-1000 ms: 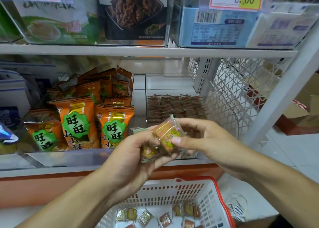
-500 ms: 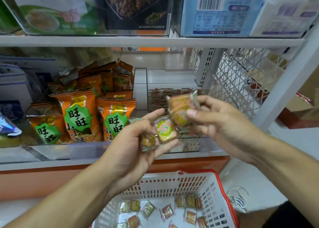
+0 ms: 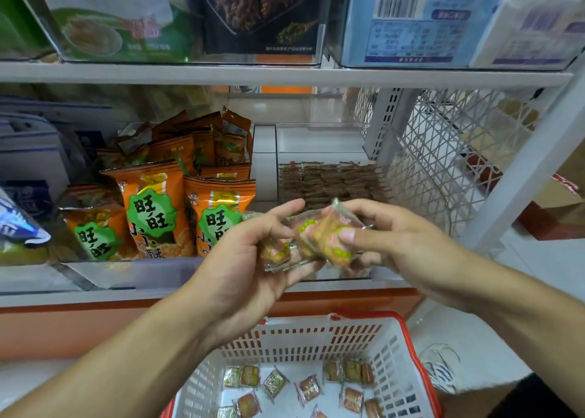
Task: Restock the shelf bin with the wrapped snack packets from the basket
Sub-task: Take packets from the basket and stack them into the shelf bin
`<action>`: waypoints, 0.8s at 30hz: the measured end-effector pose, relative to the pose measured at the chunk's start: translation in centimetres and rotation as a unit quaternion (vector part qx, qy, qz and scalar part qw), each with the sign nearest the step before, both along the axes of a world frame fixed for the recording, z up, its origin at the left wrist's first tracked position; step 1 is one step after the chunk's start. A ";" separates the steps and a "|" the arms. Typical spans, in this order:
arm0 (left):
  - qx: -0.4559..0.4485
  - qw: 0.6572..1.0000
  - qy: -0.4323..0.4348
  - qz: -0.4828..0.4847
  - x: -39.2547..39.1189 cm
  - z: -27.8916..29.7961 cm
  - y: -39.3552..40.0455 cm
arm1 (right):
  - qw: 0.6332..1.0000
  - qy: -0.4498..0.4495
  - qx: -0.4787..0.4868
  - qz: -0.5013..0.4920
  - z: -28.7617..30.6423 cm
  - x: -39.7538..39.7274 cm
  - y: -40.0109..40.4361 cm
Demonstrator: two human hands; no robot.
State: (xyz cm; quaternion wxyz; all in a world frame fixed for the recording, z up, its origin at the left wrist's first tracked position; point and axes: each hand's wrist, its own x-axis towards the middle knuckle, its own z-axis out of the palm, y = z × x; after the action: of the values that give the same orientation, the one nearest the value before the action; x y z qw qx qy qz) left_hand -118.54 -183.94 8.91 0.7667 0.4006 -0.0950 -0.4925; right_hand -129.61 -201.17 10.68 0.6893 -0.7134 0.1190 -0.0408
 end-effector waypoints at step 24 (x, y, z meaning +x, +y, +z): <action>-0.007 0.999 0.041 -0.025 0.6 0.6 1.0 | 0.967 -0.153 -0.174 0.108 2.0 -0.7 -0.3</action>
State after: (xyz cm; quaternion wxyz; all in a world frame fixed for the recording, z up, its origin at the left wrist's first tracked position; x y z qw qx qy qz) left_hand -117.97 -182.93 9.55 0.7601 0.3721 -0.0776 -0.5270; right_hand -130.29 -201.48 12.67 0.5648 -0.8163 -0.0749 -0.0951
